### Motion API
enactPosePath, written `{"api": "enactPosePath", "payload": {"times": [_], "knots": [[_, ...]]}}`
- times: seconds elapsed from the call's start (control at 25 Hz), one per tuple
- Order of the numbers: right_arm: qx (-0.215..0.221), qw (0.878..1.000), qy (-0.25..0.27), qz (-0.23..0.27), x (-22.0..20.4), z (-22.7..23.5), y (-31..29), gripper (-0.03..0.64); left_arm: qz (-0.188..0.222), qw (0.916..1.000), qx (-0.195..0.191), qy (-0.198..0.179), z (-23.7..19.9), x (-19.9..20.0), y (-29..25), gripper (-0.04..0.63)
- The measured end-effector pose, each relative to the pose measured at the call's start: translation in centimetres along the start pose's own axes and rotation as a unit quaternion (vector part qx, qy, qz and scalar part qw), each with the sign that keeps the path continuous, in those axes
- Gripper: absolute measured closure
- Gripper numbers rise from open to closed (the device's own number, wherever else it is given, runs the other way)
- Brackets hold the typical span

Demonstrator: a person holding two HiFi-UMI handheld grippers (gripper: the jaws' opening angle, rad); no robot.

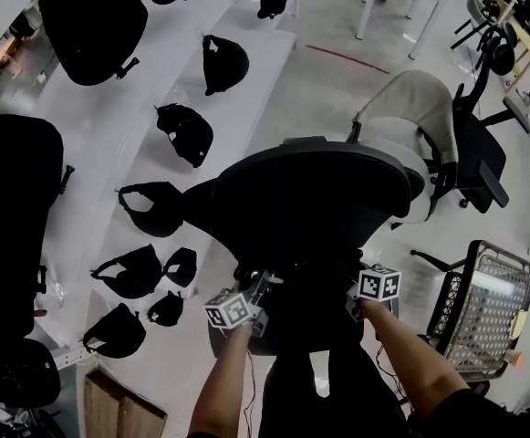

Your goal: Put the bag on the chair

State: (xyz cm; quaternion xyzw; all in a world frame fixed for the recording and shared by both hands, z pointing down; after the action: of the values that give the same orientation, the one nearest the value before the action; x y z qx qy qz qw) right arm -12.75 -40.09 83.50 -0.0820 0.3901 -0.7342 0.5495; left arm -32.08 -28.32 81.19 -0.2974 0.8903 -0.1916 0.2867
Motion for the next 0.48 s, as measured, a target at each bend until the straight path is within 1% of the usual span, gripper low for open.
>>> {"api": "enactPosePath", "payload": {"times": [0.08, 0.2, 0.28, 0.32, 0.36, 0.4, 0.48], "knots": [[-0.001, 1.0, 0.006, -0.006, 0.0, 0.2, -0.3, 0.598, -0.018, 0.9998, 0.001, -0.008, -0.2, 0.1, -0.4, 0.568], [-0.005, 1.0, 0.005, -0.008, 0.3, 0.4, -0.5, 0.597, -0.04, 0.9991, 0.005, -0.01, -0.2, 0.1, -0.9, 0.561], [-0.011, 1.0, 0.007, -0.016, 0.4, 0.5, -0.8, 0.581, -0.057, 0.9982, 0.013, -0.012, -0.7, 0.0, -1.4, 0.544], [-0.011, 1.0, 0.007, -0.026, 0.3, 0.4, -1.0, 0.551, -0.067, 0.9975, 0.018, -0.012, -1.0, -0.2, -1.6, 0.517], [-0.008, 0.999, 0.009, -0.04, -0.1, 0.1, -1.2, 0.504, -0.079, 0.9965, 0.024, -0.012, -1.4, -0.5, -1.7, 0.451], [-0.001, 0.998, 0.011, -0.057, -0.8, -0.1, -1.3, 0.438, -0.091, 0.9952, 0.033, -0.015, -1.7, -1.0, -1.6, 0.377], [0.003, 0.996, 0.02, -0.085, -2.5, -0.4, -1.1, 0.324, -0.118, 0.9912, 0.054, -0.026, -2.1, -2.3, -1.1, 0.334]]}}
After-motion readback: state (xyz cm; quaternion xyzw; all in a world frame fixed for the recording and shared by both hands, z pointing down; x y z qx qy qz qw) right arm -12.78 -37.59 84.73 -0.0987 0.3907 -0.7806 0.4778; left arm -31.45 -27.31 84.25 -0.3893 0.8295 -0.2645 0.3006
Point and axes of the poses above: the fingertips, and each gripper's own axes: y backward along the fingers, z to its right, x out of its top, the point moved 2 cm from there along y, backward along the fingers, and after that the axes turned 12 degrees about -z, right-handed, at the moved point
